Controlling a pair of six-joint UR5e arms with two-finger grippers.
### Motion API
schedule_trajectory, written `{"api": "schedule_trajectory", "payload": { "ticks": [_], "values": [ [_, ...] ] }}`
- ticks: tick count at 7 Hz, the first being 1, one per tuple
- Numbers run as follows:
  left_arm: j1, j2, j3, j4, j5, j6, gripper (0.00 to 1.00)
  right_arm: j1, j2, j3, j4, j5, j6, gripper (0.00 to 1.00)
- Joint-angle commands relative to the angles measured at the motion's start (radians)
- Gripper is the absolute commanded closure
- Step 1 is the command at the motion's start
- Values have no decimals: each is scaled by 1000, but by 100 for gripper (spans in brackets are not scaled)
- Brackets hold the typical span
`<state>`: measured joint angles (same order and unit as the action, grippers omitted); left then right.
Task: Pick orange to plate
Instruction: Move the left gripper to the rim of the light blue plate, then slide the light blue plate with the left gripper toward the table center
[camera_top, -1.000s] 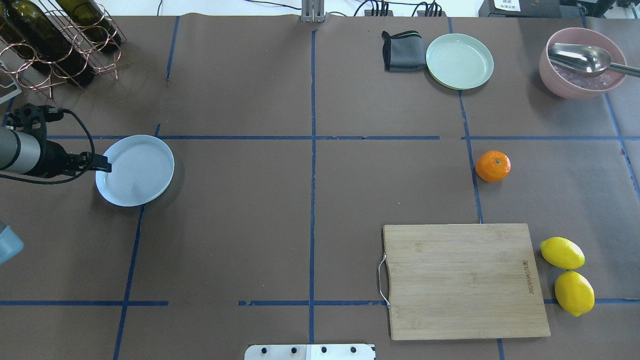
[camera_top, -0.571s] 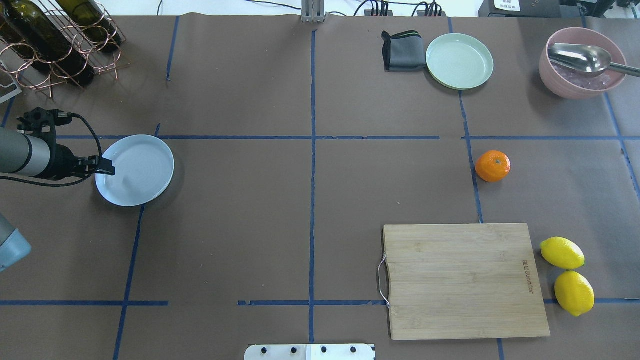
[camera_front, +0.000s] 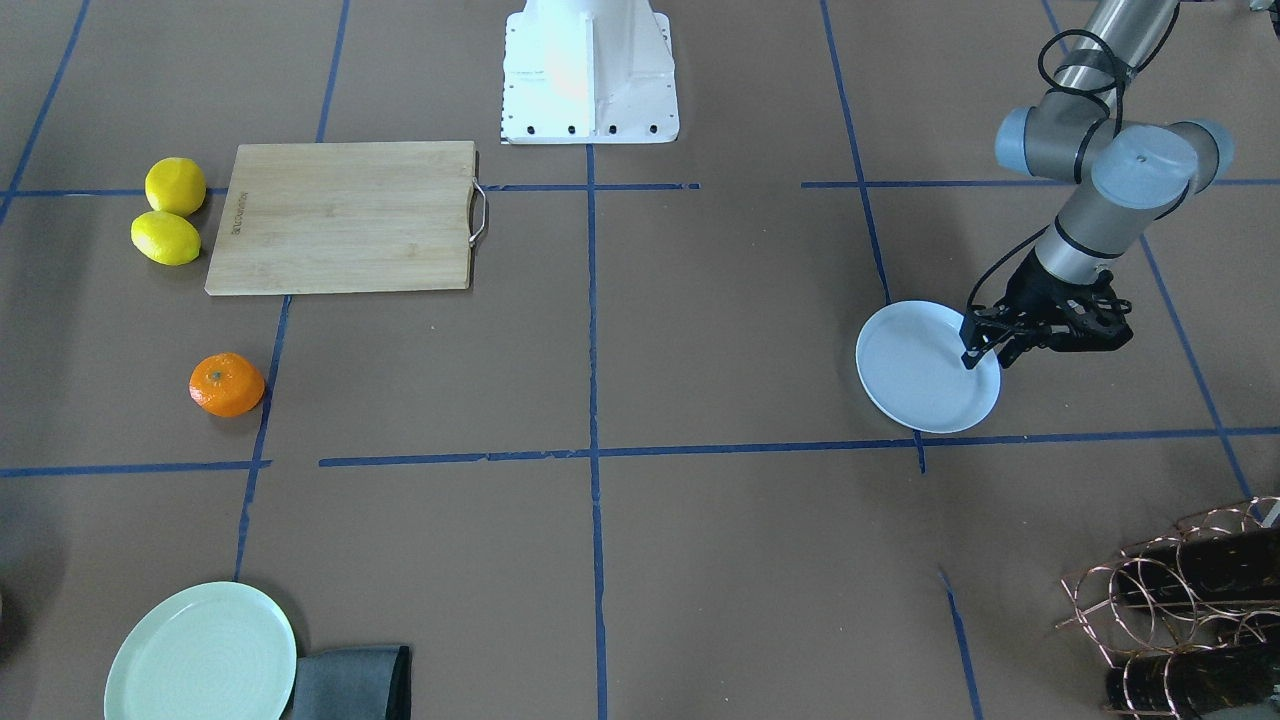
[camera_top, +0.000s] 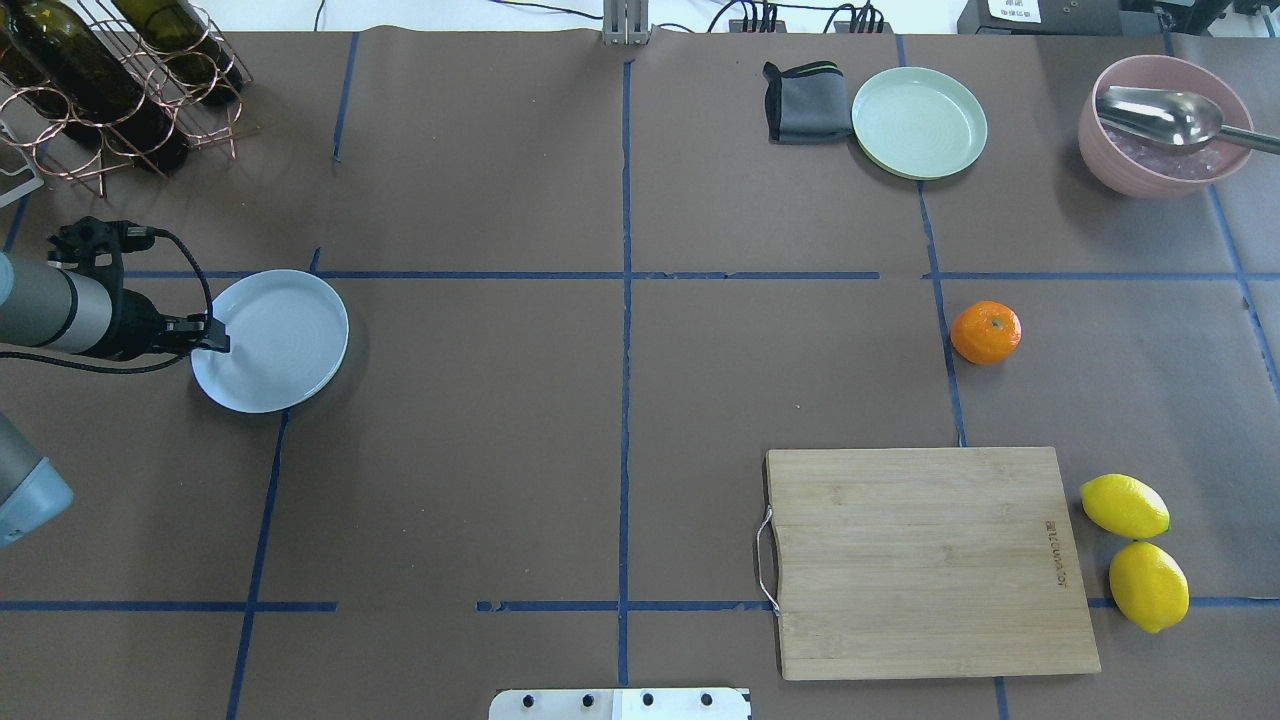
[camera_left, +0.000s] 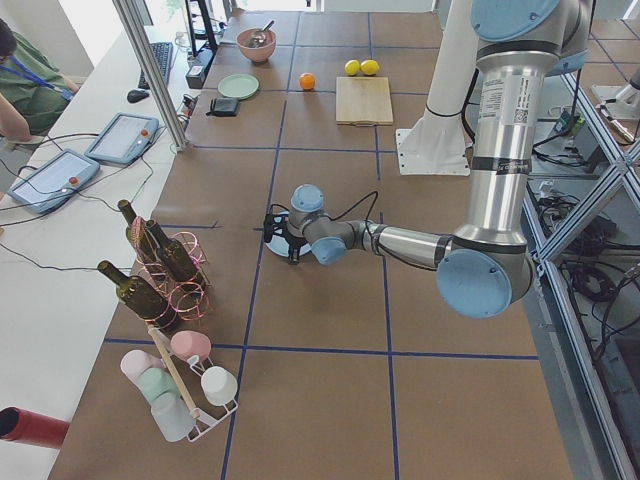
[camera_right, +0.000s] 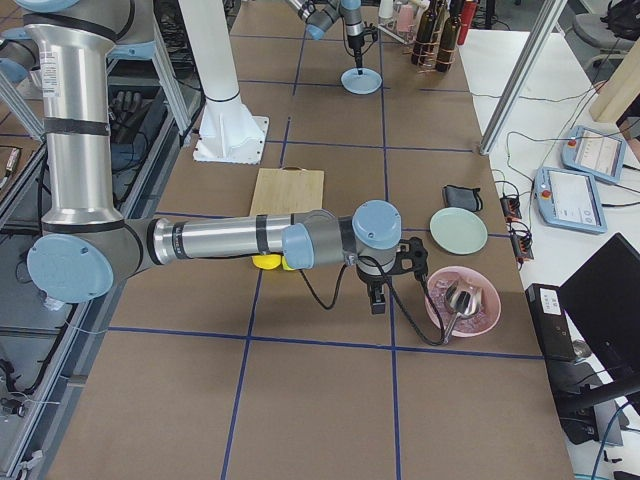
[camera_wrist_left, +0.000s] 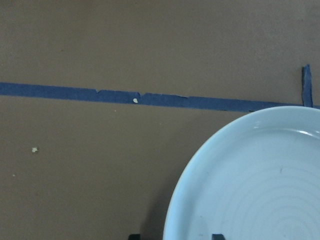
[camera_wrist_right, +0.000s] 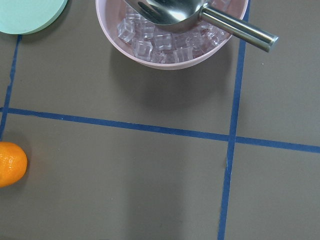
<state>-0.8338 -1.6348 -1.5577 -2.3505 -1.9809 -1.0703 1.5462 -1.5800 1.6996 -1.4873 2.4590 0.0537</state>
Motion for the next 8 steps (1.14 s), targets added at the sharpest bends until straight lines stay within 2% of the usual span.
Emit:
{"api": "schedule_trajectory", "payload": {
  "ticks": [1, 2, 3, 4, 5, 6, 8],
  "values": [
    [1, 0, 1, 0, -1, 3, 74, 0, 2, 0, -1, 0, 0, 0],
    [1, 1, -2, 2, -3, 4, 90, 0, 0, 2, -1, 0, 0, 0],
    [1, 4, -10, 5, -7, 10, 100, 0, 2, 2, 1, 0, 3, 0],
    [-7, 12, -46, 14, -18, 29, 100, -2, 3, 6, 2, 0, 38, 0],
    [-28, 3, -91, 93, -44, 32, 100, -2, 3, 11, 2, 0, 43, 0],
    [-89, -46, -131, 202, -108, 33, 100, -6, 5, 14, 2, 1, 43, 0],
    [-108, -251, -139, 391, -141, 9, 100, -41, 5, 53, 2, -6, 120, 0]
  ]
}}
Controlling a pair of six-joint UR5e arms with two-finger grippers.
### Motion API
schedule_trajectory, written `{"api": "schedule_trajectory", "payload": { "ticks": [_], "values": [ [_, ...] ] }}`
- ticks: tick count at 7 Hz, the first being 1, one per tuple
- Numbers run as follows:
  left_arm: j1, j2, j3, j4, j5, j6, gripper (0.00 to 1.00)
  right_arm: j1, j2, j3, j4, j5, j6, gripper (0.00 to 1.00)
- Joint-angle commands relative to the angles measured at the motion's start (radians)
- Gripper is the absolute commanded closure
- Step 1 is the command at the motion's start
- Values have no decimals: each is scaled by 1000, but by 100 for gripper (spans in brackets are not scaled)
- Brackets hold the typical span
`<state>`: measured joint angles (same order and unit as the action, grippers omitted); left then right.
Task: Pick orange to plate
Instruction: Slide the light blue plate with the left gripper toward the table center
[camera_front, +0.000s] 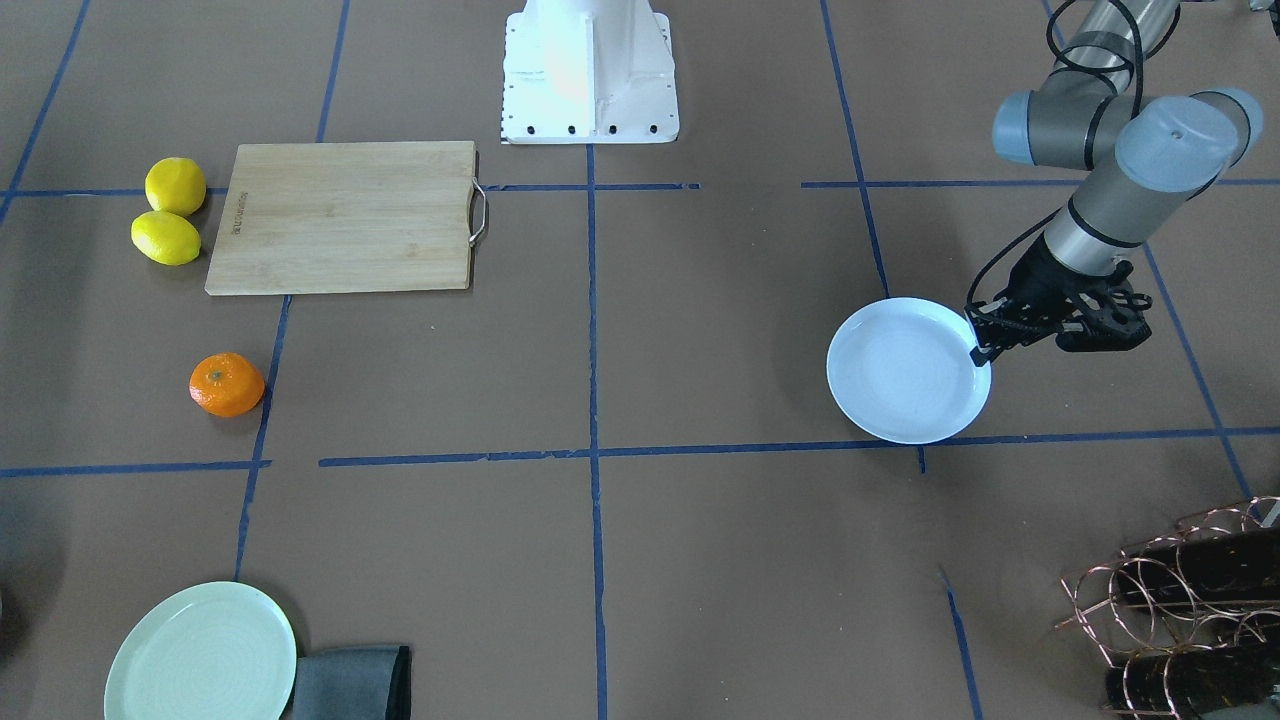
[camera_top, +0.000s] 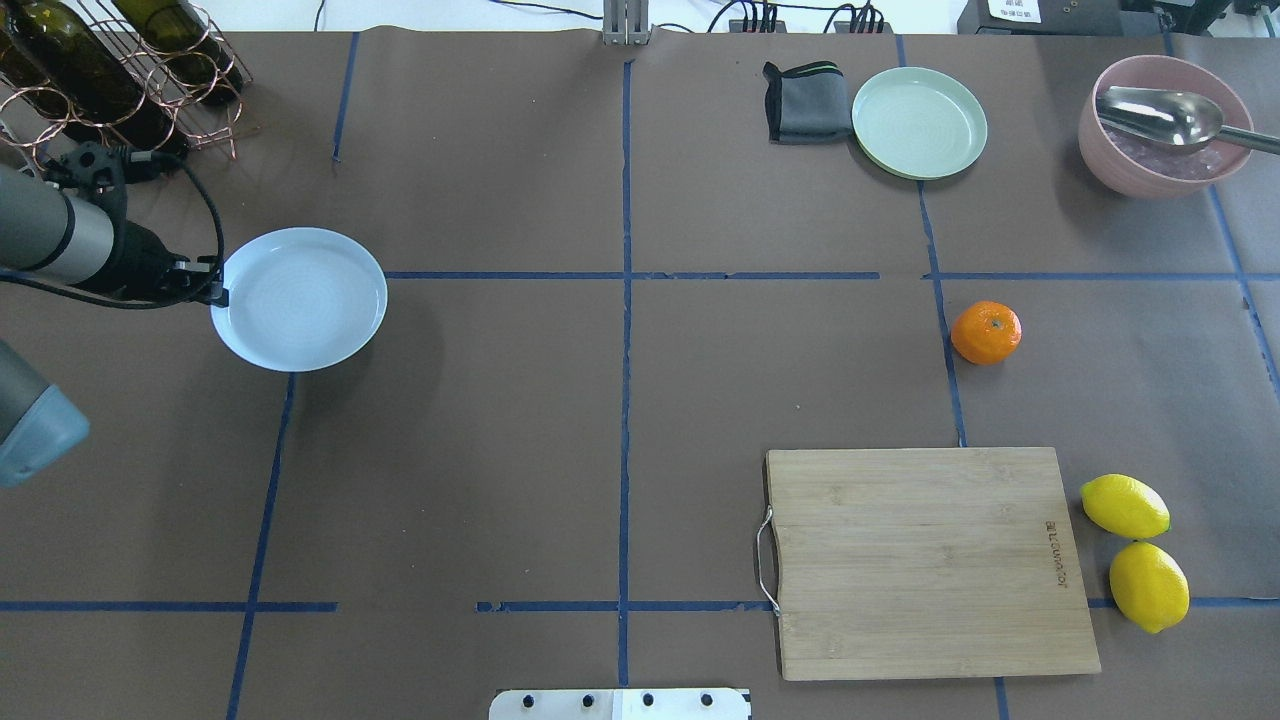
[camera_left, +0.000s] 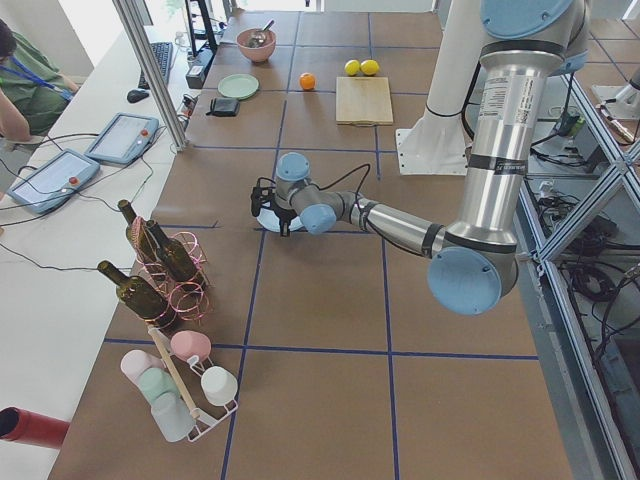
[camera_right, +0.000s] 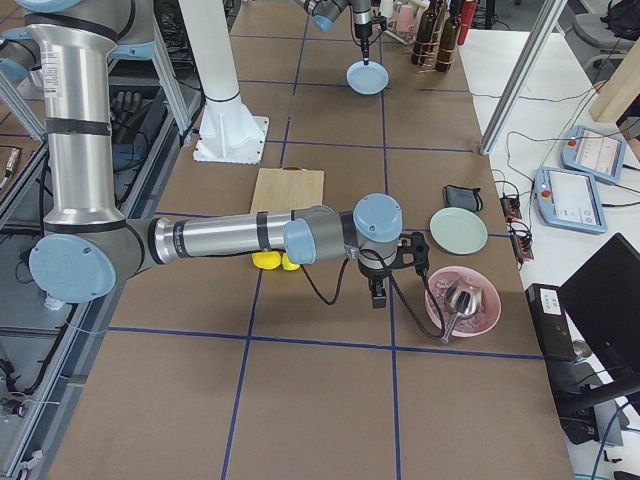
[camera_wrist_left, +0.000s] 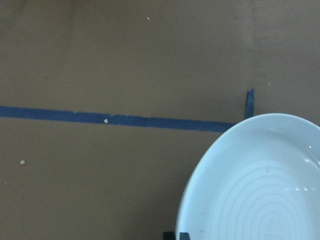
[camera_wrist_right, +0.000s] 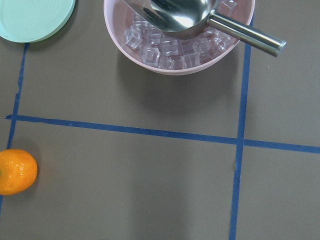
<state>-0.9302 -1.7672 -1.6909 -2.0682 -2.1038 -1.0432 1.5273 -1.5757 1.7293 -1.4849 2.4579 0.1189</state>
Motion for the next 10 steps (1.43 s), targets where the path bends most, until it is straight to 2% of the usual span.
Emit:
{"api": "schedule_trajectory", "payload": {
  "ticks": [1, 3, 4, 5, 7, 9, 10],
  "values": [
    [5, -194, 2, 126, -30, -128, 100, -47, 0, 47, 2, -8, 111, 0],
    [141, -297, 25, 119, -24, -378, 100, -137, 28, 91, 3, -37, 285, 0],
    [210, -352, 55, 114, 35, -470, 100, -189, 48, 108, 3, -86, 321, 0],
    [285, -385, 69, 112, 101, -544, 100, -228, 92, 108, 2, -97, 393, 0],
    [403, -390, 83, 41, 235, -638, 100, -286, 137, 110, 2, -128, 474, 0],
    [453, -386, 120, 30, 307, -641, 100, -331, 169, 110, 3, -158, 540, 0],
    [455, -385, 134, 7, 321, -635, 88, -343, 184, 111, 3, -158, 577, 0]
  ]
}}
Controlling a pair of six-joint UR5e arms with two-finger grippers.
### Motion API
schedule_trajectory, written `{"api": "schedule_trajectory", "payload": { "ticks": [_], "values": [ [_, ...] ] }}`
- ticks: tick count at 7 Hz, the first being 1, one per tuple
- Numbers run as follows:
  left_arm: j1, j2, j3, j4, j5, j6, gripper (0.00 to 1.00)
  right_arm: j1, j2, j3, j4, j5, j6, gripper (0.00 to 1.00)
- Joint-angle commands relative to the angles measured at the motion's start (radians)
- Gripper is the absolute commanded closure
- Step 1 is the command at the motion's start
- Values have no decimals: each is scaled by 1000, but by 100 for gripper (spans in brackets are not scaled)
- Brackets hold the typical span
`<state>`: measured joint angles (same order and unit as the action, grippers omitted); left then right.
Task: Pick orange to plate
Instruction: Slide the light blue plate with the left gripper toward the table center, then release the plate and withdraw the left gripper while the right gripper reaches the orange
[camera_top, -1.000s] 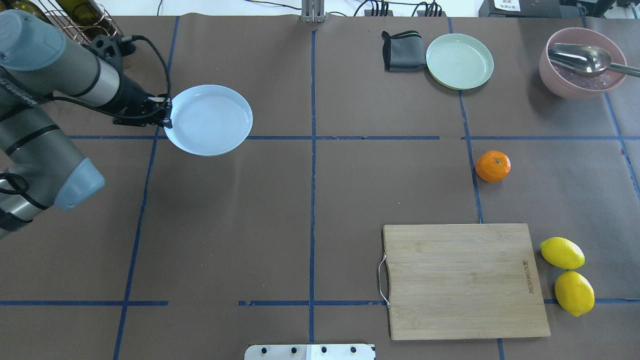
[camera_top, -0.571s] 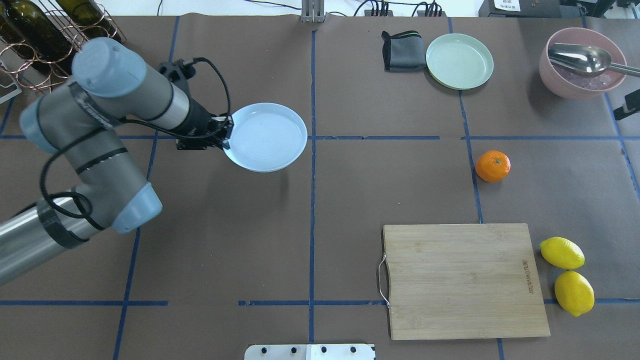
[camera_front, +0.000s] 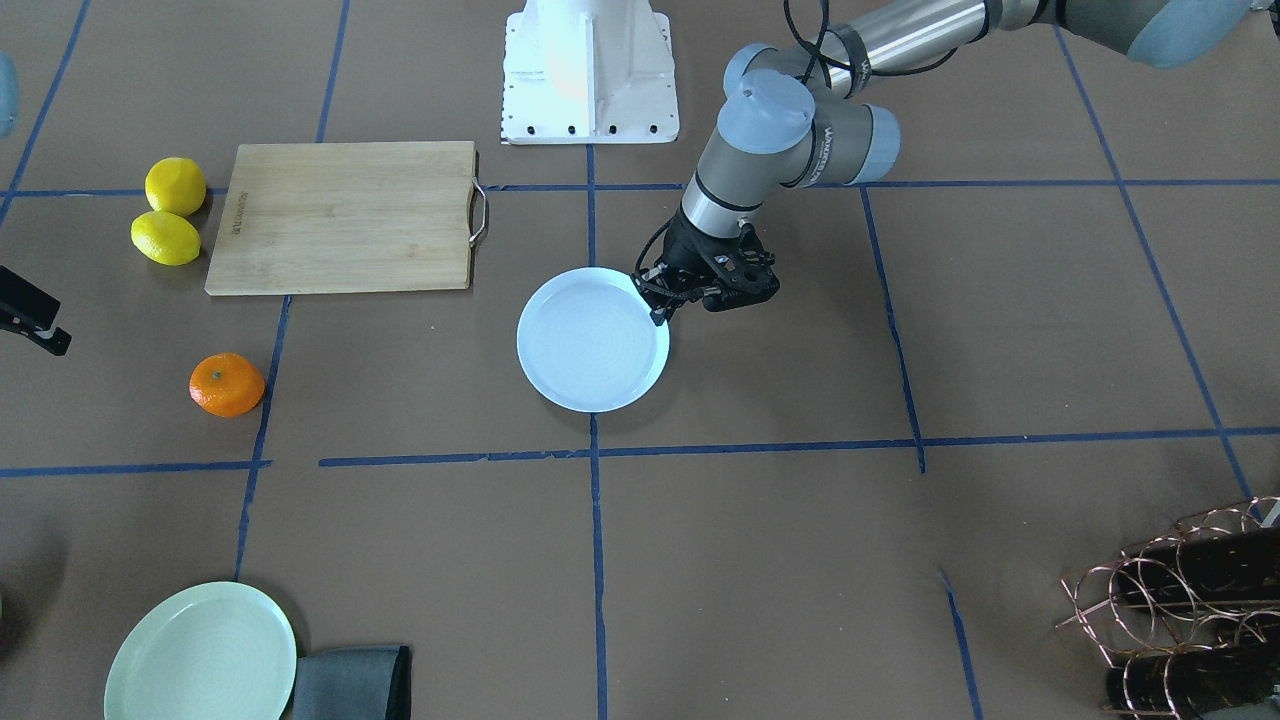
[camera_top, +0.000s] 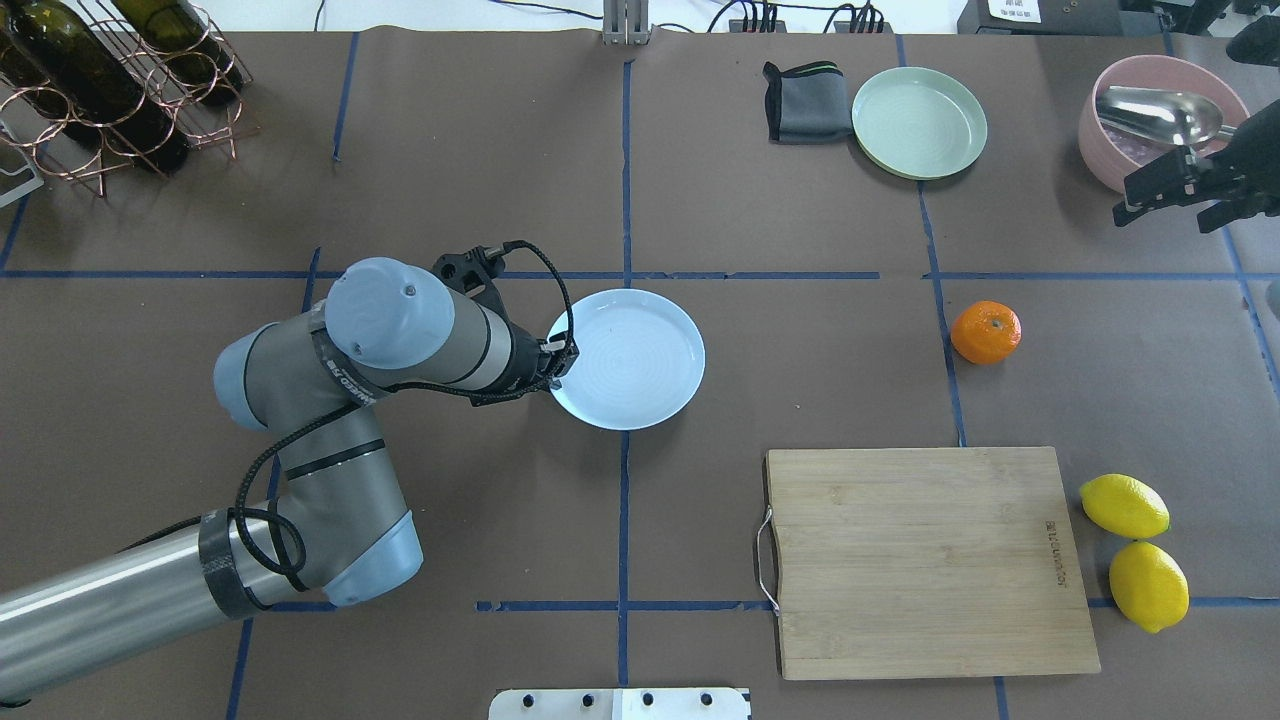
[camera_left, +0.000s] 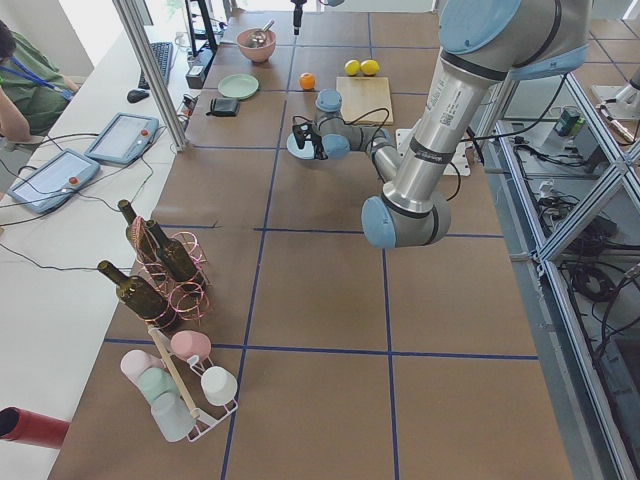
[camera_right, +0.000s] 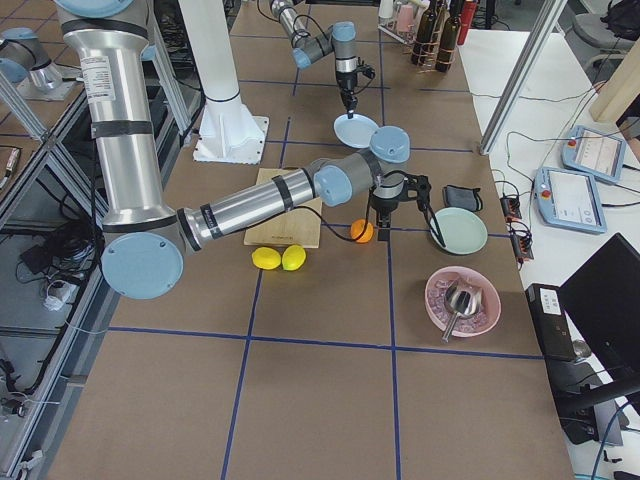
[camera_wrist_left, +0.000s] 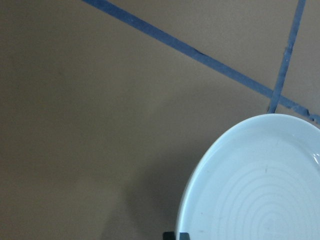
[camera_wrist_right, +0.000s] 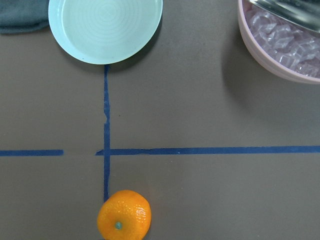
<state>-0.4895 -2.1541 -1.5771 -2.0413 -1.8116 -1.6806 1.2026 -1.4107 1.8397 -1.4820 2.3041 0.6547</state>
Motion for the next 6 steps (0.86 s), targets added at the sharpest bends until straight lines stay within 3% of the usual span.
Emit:
{"api": "schedule_trajectory", "payload": {
  "ticks": [1, 3, 4, 5, 6],
  "values": [
    [14, 8, 22, -46, 29, 18, 1, -27, 21, 0, 0, -6, 51, 0],
    [-55, 6, -20, -33, -13, 76, 0, -84, 21, -4, 12, -67, 68, 0],
    [-139, 16, -58, -21, -120, 115, 0, -118, 19, -26, 73, -101, 98, 0],
    [-203, 37, -123, 45, -183, 174, 0, -177, 18, -45, 141, -148, 173, 0],
    [-239, 37, -165, 129, -189, 252, 0, -222, 9, -62, 178, -187, 195, 0]
  ]
}}
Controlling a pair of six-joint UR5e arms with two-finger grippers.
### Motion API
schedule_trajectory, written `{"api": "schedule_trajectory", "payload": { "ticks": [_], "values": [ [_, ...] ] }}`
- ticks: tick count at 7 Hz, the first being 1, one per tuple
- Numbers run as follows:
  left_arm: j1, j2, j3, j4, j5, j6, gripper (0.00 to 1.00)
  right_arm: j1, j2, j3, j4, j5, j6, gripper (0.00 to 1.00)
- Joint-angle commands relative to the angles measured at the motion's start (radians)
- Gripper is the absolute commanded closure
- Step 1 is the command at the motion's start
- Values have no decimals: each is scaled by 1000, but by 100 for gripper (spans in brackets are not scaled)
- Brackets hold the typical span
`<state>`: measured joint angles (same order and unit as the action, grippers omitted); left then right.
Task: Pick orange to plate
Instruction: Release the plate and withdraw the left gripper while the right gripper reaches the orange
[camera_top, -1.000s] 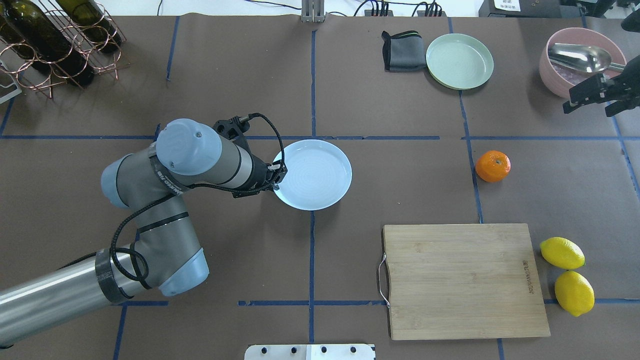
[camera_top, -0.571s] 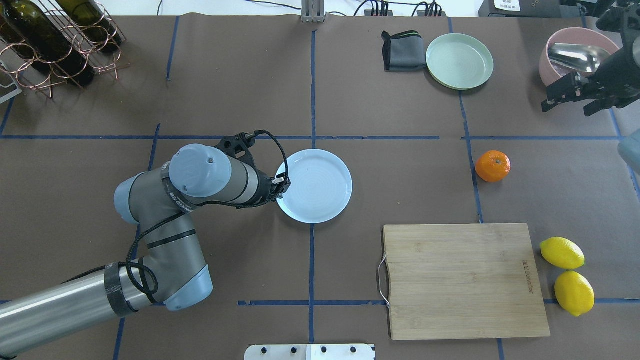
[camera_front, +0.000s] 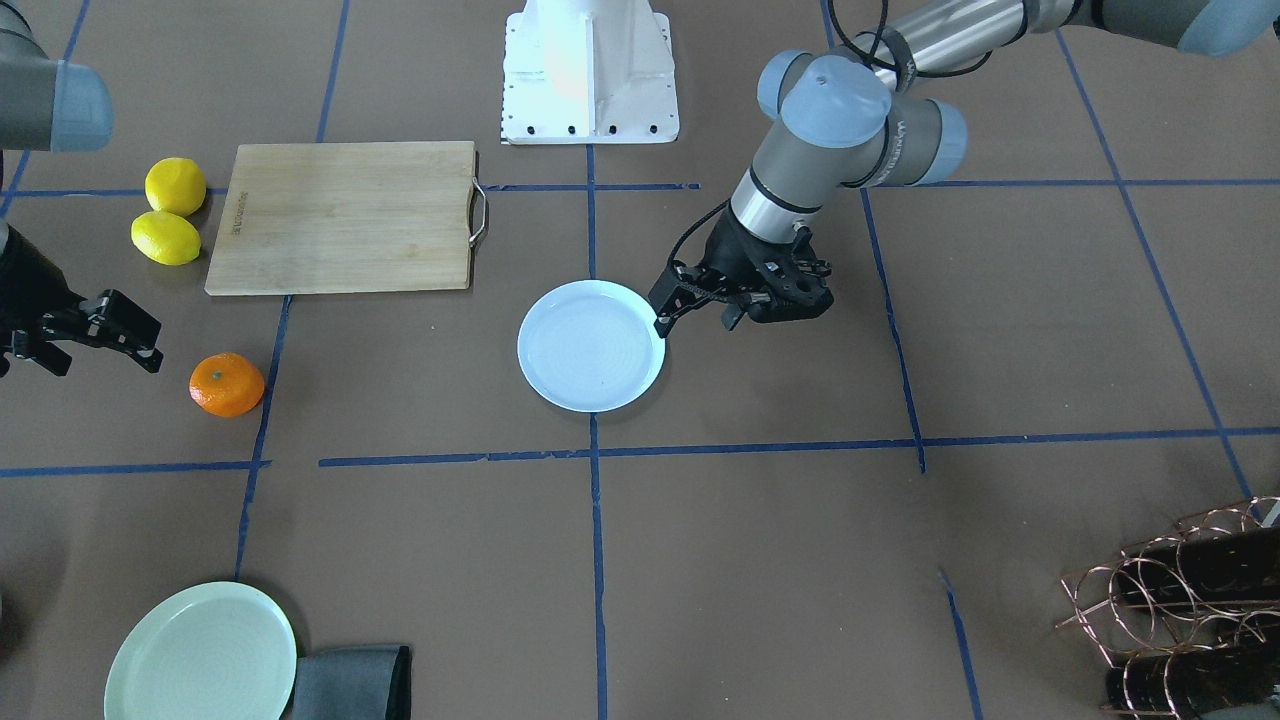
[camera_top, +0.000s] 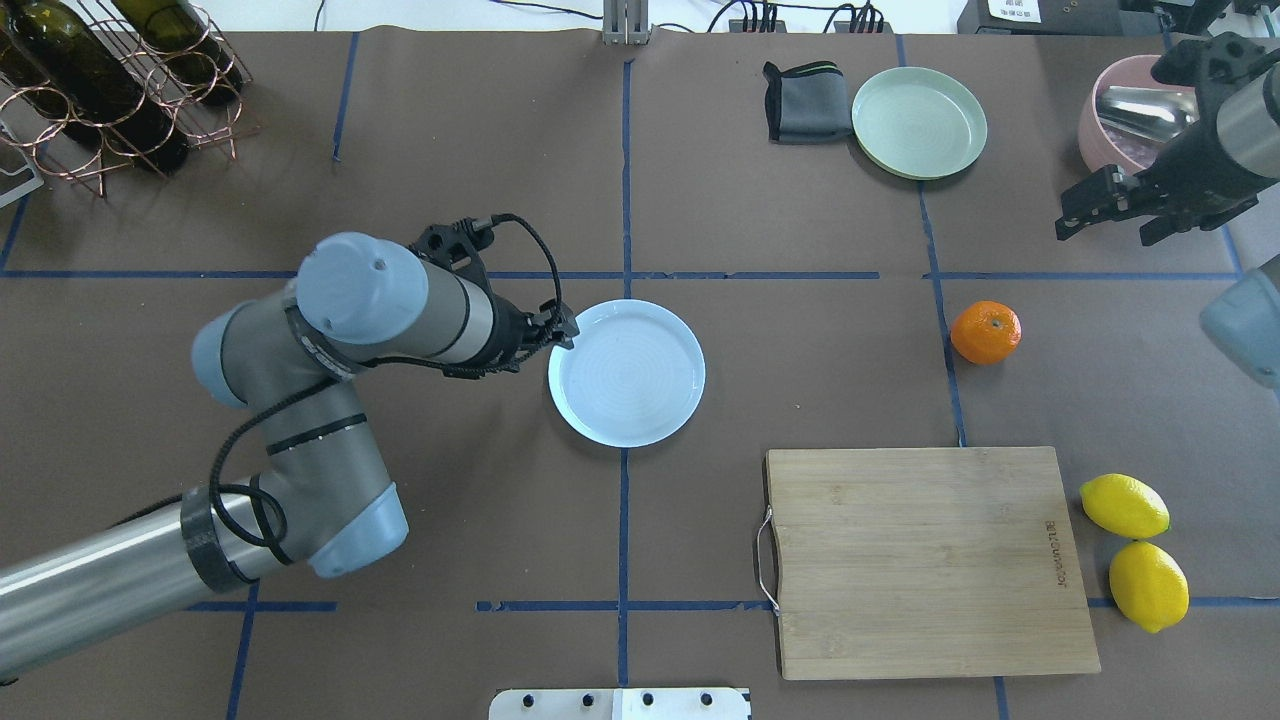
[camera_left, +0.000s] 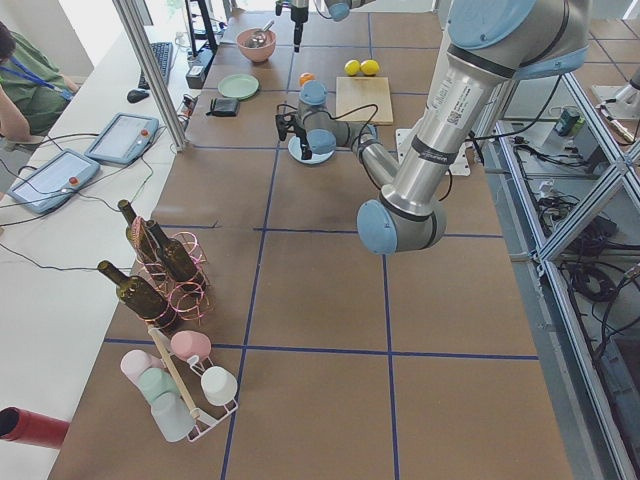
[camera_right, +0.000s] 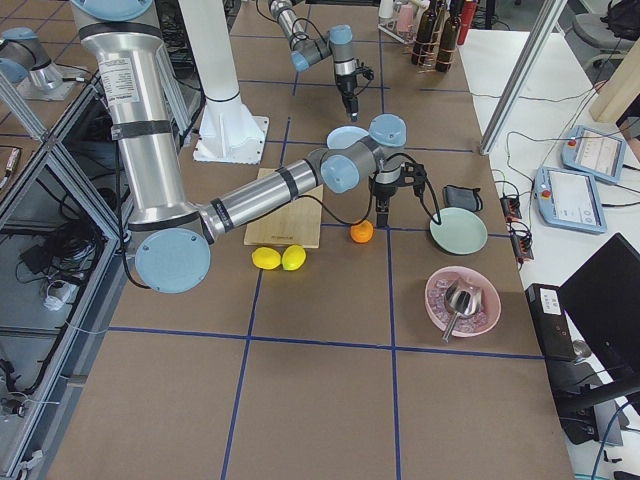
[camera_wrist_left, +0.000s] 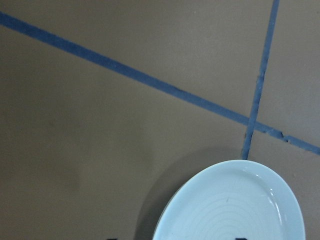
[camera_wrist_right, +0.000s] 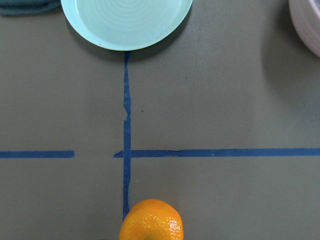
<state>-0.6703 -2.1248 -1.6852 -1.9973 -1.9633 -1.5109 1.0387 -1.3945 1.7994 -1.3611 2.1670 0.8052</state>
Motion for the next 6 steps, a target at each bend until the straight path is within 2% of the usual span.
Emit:
{"api": "schedule_trajectory", "payload": {
  "ticks": [1, 3, 6],
  "values": [
    [-104, 14, -101, 176, -37, 171, 0, -93, -11, -29, 69, -64, 49, 0],
    [-143, 40, -133, 219, -39, 256, 0, -166, -3, -57, 70, -122, 51, 0],
    [-149, 45, -133, 219, -39, 256, 0, -187, 5, -84, 70, -125, 48, 0]
  ]
}}
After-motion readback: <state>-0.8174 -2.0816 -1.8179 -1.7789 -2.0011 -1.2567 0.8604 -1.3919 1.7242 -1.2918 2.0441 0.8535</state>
